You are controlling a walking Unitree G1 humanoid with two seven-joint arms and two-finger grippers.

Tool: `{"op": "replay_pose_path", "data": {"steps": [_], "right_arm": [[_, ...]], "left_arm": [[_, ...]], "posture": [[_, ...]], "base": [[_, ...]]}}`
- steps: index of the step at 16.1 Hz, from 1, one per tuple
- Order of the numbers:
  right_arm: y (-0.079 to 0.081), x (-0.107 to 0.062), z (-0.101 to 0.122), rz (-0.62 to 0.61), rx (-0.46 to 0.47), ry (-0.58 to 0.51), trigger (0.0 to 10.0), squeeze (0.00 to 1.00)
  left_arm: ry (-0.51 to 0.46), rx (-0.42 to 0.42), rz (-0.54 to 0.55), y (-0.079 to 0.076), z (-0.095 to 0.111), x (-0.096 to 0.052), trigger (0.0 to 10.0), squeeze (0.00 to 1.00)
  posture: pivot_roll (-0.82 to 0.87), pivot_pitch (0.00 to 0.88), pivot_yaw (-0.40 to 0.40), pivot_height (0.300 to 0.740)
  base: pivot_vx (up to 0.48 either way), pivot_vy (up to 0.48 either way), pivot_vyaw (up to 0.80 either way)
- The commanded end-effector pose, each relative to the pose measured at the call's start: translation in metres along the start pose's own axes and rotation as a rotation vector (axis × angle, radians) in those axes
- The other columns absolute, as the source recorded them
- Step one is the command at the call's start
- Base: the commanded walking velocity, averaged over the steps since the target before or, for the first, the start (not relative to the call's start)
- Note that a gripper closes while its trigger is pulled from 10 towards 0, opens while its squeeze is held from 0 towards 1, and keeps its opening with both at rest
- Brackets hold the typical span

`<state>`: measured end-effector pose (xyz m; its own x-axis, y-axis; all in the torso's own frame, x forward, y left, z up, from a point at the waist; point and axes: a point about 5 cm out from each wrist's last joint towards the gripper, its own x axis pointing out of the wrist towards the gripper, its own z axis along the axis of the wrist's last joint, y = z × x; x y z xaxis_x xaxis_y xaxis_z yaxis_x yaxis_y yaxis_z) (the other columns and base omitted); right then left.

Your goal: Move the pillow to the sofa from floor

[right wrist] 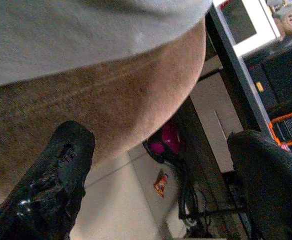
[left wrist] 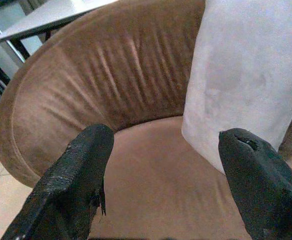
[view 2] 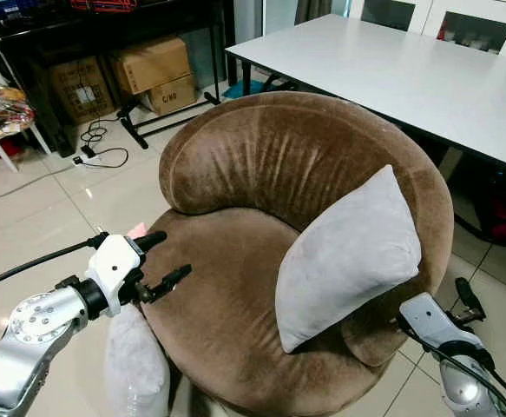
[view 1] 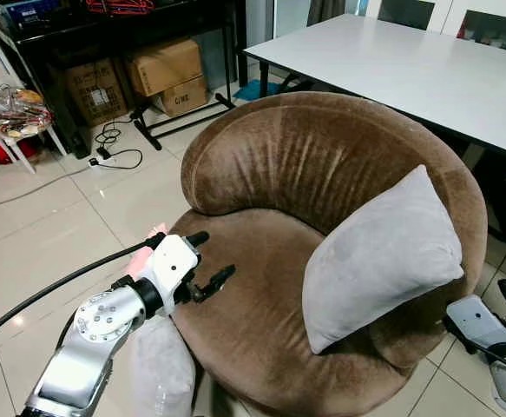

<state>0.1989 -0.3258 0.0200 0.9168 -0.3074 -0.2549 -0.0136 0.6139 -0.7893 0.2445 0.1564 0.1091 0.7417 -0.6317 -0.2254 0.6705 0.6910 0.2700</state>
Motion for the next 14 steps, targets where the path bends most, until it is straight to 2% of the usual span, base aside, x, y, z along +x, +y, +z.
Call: {"op": "replay_pose_path", "data": {"steps": [1, 2, 3, 5, 7, 9, 10, 11, 12, 13, 14], "right_arm": [[-0.004, 0.001, -0.002, -0.039, 0.041, 0.023, 10.0, 0.00], [-0.035, 0.001, 0.002, -0.335, 0.432, 0.029, 10.0, 0.00], [-0.049, 0.000, 0.005, -0.450, 0.579, 0.016, 10.0, 0.00], [-0.060, -0.006, 0.025, -0.485, 0.663, -0.045, 10.0, 0.00], [-0.072, -0.022, 0.065, -0.484, 0.756, -0.158, 10.0, 0.00], [-0.065, -0.030, 0.105, -0.366, 0.902, -0.249, 10.0, 0.00], [-0.061, -0.032, 0.124, -0.300, 0.924, -0.305, 10.0, 0.00], [-0.058, -0.032, 0.136, -0.280, 0.910, -0.323, 10.0, 0.00], [-0.051, -0.034, 0.159, -0.205, 0.876, -0.369, 10.0, 0.00], [-0.046, -0.035, 0.170, -0.146, 0.912, -0.395, 10.0, 0.00], [-0.037, -0.035, 0.179, -0.142, 0.952, -0.384, 10.0, 0.00]], "left_arm": [[-0.004, 0.015, 0.021, 0.003, 0.002, -0.001, 10.0, 0.00], [-0.009, 0.006, 0.084, 0.009, 0.003, 0.001, 10.0, 0.00], [-0.009, -0.017, 0.127, 0.012, 0.004, 0.002, 10.0, 0.00], [-0.021, -0.067, 0.202, 0.018, 0.009, 0.003, 10.0, 0.00], [-0.060, -0.073, 0.328, 0.026, 0.019, -0.001, 10.0, 0.00], [-0.084, -0.053, 0.432, 0.031, 0.024, -0.003, 10.0, 0.00], [-0.080, -0.057, 0.465, 0.032, 0.025, -0.003, 10.0, 0.00], [-0.084, -0.054, 0.470, 0.032, 0.025, -0.001, 10.0, 0.00], [-0.090, -0.058, 0.478, 0.031, 0.026, 0.001, 10.0, 0.00], [-0.089, -0.058, 0.483, 0.031, 0.025, 0.001, 10.0, 0.00], [-0.087, -0.062, 0.497, 0.029, 0.024, 0.001, 10.0, 0.00]], "posture": [[-0.03, 0.000, 0.052, 0.740], [-0.03, 0.000, 0.057, 0.740], [-0.03, 0.000, 0.054, 0.740], [-0.03, 0.000, 0.043, 0.740], [-0.04, 0.000, 0.040, 0.740], [-0.05, 0.000, 0.036, 0.740], [-0.05, 0.000, 0.035, 0.740], [-0.06, 0.000, 0.032, 0.740], [-0.06, 0.000, 0.027, 0.740], [-0.06, 0.000, 0.023, 0.740], [-0.05, 0.000, 0.016, 0.740]], "base": [[0.000, 0.000, 0.00], [0.000, 0.000, 0.00], [0.000, 0.000, 0.00], [0.000, 0.000, 0.00], [0.000, 0.000, 0.00], [0.000, 0.000, 0.00], [0.000, 0.000, 0.00], [0.000, 0.000, 0.00], [0.000, 0.000, 0.00], [0.000, 0.000, 0.00], [0.000, 0.000, 0.00]]}}
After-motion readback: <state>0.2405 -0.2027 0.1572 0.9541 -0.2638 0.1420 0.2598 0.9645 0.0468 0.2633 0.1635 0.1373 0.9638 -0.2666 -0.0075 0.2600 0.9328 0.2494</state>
